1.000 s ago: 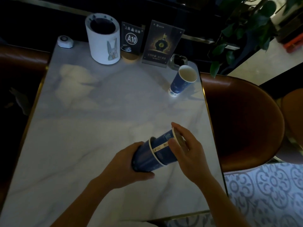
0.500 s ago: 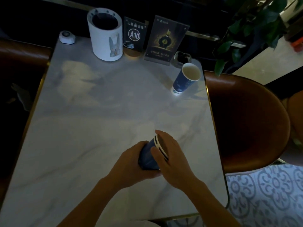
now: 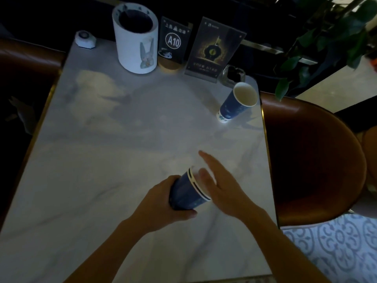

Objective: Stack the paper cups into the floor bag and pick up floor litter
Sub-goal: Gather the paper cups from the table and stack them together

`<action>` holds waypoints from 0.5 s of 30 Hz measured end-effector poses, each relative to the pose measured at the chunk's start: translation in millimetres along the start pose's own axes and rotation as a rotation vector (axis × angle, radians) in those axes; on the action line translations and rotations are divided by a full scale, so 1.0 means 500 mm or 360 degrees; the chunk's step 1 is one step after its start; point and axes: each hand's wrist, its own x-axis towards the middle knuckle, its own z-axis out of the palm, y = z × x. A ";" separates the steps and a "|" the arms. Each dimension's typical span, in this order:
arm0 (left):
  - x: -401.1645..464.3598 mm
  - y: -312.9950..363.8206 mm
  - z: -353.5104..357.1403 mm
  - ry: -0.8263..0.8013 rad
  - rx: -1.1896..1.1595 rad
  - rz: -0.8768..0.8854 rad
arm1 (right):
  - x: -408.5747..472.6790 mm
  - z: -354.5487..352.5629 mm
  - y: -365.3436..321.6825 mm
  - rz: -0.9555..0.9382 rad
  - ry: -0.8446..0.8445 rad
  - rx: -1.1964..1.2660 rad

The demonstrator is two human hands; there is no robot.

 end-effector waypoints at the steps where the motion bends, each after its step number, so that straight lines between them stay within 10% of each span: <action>1: 0.002 -0.002 -0.004 0.0006 -0.0019 -0.0007 | 0.022 -0.020 0.006 -0.0024 0.0091 -0.0077; 8: 0.024 -0.013 -0.037 0.0080 -0.0087 -0.0073 | 0.197 -0.174 0.028 -0.0072 0.0799 -0.0415; 15: 0.023 -0.032 -0.062 0.0165 -0.0076 -0.0146 | 0.311 -0.224 0.040 0.0144 0.0705 -0.0581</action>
